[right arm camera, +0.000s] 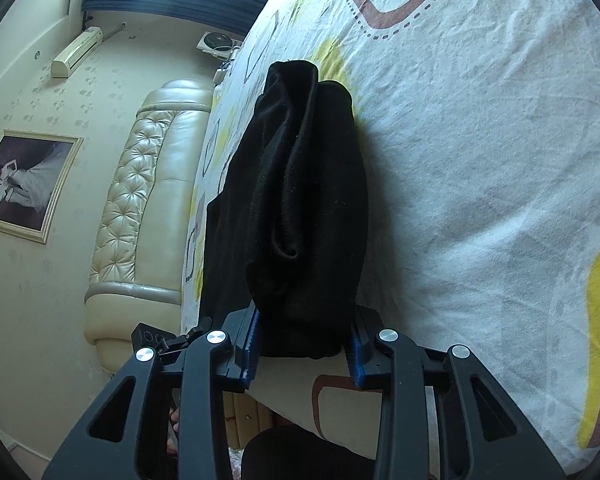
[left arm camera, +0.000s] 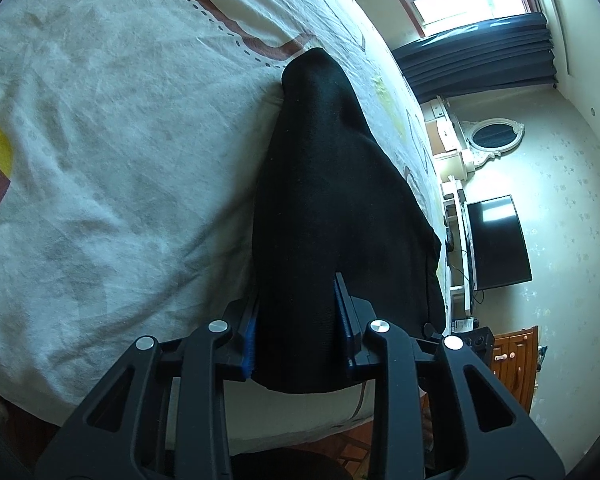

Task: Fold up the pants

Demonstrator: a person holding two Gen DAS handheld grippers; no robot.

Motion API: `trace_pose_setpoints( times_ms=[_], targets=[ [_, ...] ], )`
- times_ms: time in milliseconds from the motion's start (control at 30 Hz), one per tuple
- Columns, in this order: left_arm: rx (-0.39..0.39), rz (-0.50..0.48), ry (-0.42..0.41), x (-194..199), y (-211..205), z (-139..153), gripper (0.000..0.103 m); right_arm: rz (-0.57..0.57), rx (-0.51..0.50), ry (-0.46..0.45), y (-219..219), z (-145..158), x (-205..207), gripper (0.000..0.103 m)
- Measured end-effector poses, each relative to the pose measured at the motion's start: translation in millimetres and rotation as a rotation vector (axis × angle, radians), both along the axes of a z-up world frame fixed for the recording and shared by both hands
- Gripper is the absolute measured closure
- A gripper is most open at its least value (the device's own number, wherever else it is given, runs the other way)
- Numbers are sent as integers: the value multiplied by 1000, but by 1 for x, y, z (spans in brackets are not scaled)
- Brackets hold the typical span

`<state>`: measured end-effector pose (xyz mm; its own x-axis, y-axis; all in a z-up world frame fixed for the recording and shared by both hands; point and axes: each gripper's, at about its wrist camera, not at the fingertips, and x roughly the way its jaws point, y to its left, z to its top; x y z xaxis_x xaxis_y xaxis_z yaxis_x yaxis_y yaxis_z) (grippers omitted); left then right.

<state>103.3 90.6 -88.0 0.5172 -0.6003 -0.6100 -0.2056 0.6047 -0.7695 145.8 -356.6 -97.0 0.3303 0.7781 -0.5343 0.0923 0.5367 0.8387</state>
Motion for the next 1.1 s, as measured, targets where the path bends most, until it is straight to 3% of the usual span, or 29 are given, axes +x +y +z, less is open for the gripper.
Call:
trace_pose_setpoints(
  times_ms=[167, 233, 300, 400, 467, 567, 767, 833, 867, 900, 933, 1000, 1100],
  targets=[
    [-4, -11, -5, 1, 1, -2, 70, -7, 6, 10, 2, -5, -2, 66],
    [-6, -27, -17, 2, 3, -2, 65, -20, 24, 42, -1, -14, -1, 52],
    [-15, -41, -31, 0, 8, -1, 61, -18, 81, 60, -6, -20, 1, 47],
    [-6, -50, -87, -3, 20, 7, 47, -21, 119, 31, -14, -12, 12, 30],
    [-5, -28, -108, 3, 31, 9, 44, -27, 76, -5, -18, -4, 26, 29],
    [-14, -18, -101, 30, 39, 4, 41, -36, 58, -51, -19, 1, 55, 26],
    [10, -59, -105, 106, 27, -1, 41, -61, 65, -50, -3, -9, 119, 23],
    [12, -87, -97, 128, 22, -5, 41, -76, 58, -52, -1, -13, 131, 26],
    [19, -89, -81, 136, 21, -9, 41, -80, 49, -58, 0, -14, 134, 39],
    [24, -82, -67, 141, 21, -14, 41, -69, 19, -43, 2, -17, 138, 60],
    [24, -75, -61, 145, 21, -18, 43, -65, -10, -22, 2, -23, 139, 69],
    [68, -94, -64, 147, 19, -18, 49, -62, -16, -16, -3, -34, 138, 76],
    [143, -132, -103, 144, 11, -14, 50, -73, 29, -14, -11, -43, 137, 78]
  ],
)
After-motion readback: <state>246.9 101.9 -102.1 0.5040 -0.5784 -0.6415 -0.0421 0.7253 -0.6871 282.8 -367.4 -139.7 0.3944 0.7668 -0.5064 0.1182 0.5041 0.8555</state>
